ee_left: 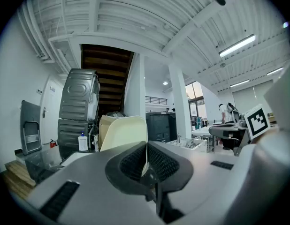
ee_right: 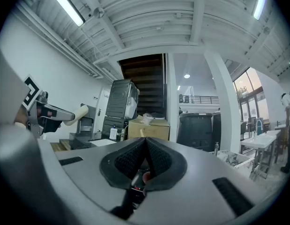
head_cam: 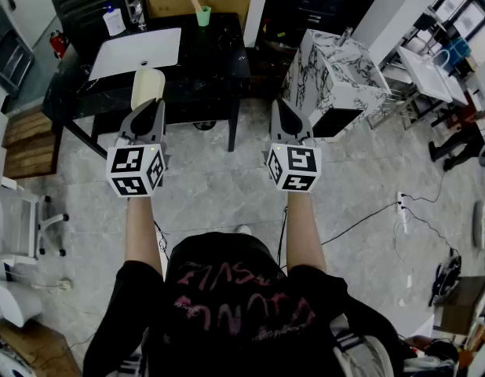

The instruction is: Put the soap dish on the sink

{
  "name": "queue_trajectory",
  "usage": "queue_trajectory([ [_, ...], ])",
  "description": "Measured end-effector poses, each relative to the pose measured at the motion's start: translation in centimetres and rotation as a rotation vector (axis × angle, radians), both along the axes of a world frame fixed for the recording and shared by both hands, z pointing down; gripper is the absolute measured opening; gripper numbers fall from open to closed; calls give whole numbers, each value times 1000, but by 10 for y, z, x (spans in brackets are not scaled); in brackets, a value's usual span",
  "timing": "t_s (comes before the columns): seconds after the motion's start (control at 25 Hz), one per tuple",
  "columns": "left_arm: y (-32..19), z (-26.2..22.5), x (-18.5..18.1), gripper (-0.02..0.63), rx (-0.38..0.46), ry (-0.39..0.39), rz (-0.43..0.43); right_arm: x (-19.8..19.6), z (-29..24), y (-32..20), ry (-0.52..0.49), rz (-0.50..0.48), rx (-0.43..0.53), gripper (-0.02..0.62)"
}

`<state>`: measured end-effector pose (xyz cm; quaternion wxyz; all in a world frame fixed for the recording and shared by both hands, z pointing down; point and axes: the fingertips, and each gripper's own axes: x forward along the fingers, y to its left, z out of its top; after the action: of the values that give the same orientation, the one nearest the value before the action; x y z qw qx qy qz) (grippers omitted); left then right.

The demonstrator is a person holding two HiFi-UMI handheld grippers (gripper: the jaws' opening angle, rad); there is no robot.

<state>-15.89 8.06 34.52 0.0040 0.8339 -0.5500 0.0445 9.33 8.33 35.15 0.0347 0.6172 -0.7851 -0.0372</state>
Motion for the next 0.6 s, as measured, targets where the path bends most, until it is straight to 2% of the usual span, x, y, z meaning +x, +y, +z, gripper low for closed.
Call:
queue_trajectory([
  [0.6, -6, 7, -6, 25, -10, 4, 0, -9, -1, -4, 11, -19, 21, 14],
])
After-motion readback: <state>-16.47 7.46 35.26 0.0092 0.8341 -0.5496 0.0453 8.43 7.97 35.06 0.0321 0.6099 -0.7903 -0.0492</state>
